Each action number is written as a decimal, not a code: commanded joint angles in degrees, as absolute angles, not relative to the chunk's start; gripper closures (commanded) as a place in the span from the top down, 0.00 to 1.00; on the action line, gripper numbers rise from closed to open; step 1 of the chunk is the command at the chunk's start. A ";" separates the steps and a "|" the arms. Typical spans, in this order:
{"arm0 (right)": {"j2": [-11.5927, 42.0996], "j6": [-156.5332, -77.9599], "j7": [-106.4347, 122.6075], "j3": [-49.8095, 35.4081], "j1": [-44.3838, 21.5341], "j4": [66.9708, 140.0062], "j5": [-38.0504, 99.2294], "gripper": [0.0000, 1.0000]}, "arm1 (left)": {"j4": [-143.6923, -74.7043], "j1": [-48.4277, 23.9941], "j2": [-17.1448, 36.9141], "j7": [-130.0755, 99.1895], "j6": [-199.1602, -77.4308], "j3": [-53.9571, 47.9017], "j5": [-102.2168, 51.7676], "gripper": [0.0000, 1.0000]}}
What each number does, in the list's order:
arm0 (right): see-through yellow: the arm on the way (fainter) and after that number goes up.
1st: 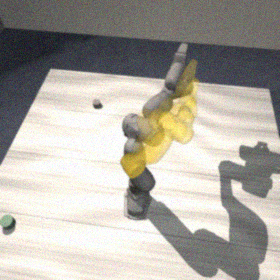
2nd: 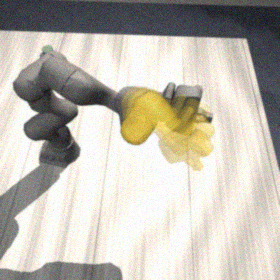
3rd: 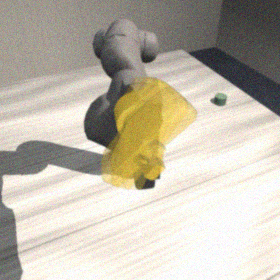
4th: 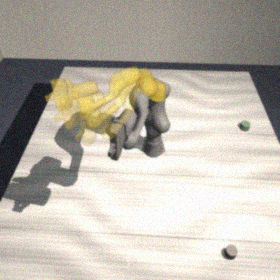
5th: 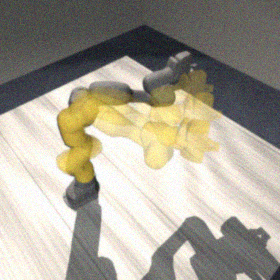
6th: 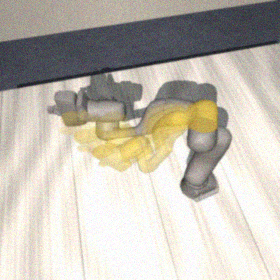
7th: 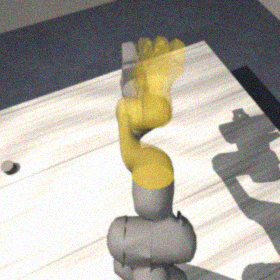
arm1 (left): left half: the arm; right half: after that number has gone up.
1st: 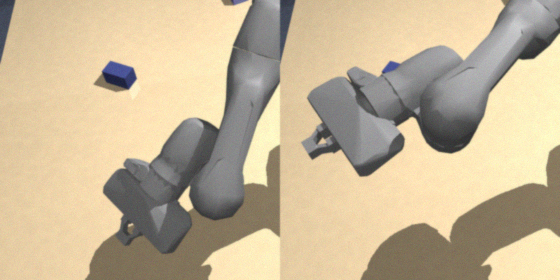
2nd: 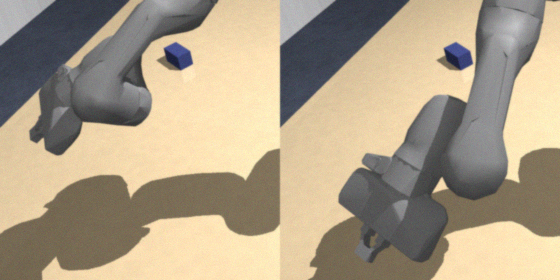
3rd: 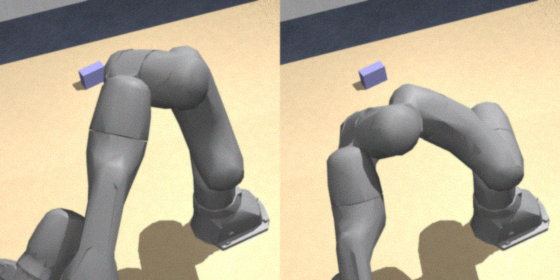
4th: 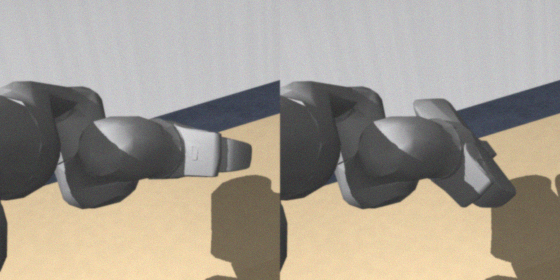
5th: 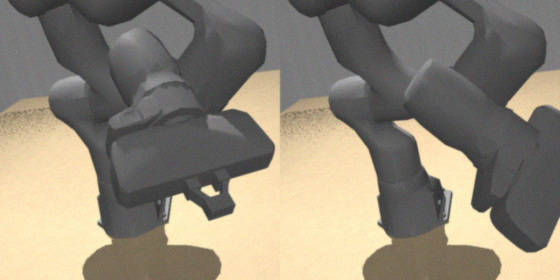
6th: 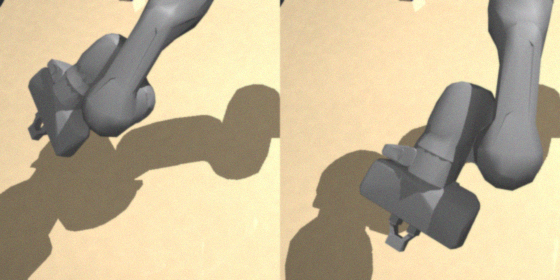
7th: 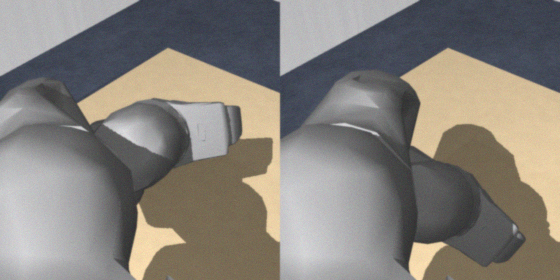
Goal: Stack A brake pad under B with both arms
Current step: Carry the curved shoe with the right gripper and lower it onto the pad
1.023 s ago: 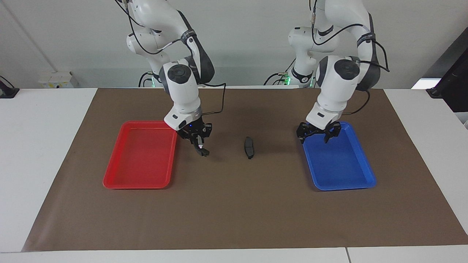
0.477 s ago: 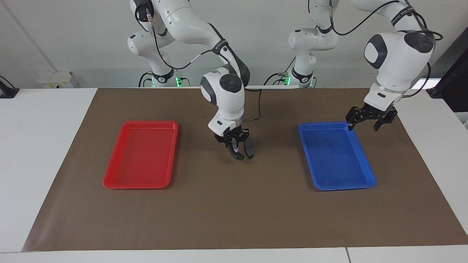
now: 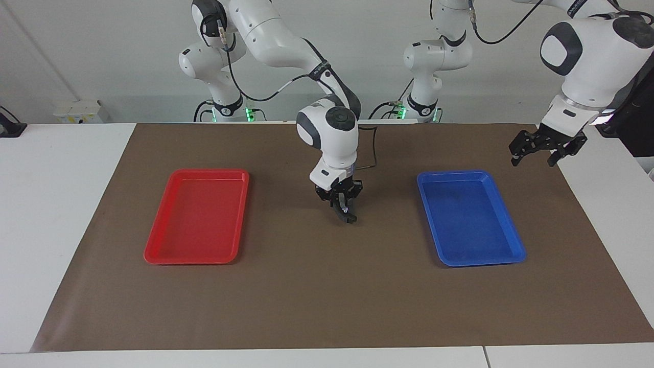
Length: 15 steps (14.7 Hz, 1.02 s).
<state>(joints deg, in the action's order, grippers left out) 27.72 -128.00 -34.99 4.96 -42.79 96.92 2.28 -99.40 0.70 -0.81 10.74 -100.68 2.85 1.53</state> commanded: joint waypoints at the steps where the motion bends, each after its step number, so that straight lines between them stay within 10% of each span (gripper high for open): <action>1: 28.83 -128.58 -35.68 4.83 -43.42 95.80 3.25 0.00 | -97.91 2.28 -1.23 11.60 -97.48 2.37 1.41 0.98; 15: 30.06 -130.78 -36.65 4.40 -44.30 97.21 3.25 0.00 | -98.70 2.02 -2.02 6.69 -96.86 2.20 1.41 0.99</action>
